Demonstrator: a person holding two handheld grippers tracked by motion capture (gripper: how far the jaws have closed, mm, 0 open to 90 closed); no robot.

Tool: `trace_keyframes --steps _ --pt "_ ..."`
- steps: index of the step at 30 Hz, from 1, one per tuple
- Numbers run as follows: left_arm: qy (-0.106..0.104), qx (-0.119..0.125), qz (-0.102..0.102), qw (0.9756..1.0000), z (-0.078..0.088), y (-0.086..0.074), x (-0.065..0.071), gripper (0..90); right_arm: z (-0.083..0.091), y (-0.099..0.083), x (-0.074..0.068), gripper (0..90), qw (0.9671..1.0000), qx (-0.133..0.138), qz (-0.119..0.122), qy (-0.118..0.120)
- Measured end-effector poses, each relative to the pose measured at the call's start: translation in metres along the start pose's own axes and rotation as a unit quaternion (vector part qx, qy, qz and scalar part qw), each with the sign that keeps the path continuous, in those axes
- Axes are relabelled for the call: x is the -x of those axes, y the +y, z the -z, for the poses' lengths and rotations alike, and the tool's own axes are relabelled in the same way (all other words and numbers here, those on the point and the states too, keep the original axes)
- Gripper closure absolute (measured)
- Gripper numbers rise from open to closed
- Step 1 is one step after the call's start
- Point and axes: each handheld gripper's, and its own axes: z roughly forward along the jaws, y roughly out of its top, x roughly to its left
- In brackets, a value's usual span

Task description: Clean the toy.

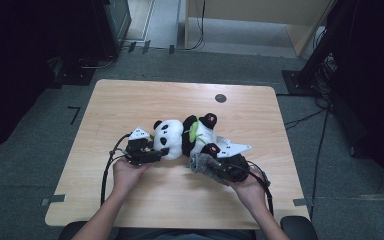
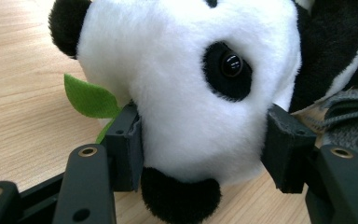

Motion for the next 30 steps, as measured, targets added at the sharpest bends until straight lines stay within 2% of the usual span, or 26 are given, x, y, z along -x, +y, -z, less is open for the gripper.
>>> trace_keyframes --steps 6,10,15,19,24,26,30 --pt "0.001 -0.002 0.006 1.0000 0.000 0.002 0.000 39.1 0.005 -0.001 0.002 78.2 0.9999 0.008 -0.012 0.009" --pt "0.002 -0.001 0.004 1.0000 0.000 0.002 0.000 39.0 0.004 0.005 -0.004 78.2 0.9994 0.016 -0.010 0.028" --pt "0.003 -0.002 0.005 1.0000 0.000 0.002 0.001 39.0 -0.003 0.018 -0.018 78.2 0.9980 0.029 0.002 0.056" --pt "0.003 -0.004 0.006 1.0000 0.000 0.002 0.001 38.9 -0.016 0.032 -0.031 78.2 0.9964 0.033 0.018 0.075" --pt "0.002 -0.004 0.006 1.0000 0.000 0.003 0.001 39.0 -0.046 0.051 -0.046 78.3 0.9943 0.030 0.035 0.096" --pt "0.001 -0.004 0.007 1.0000 0.000 0.003 0.000 39.0 -0.056 0.056 -0.048 78.4 0.9942 0.030 0.038 0.096" --pt "0.000 -0.004 0.007 1.0000 0.000 0.003 0.000 39.2 -0.073 0.064 -0.048 78.4 0.9949 0.026 0.030 0.093"
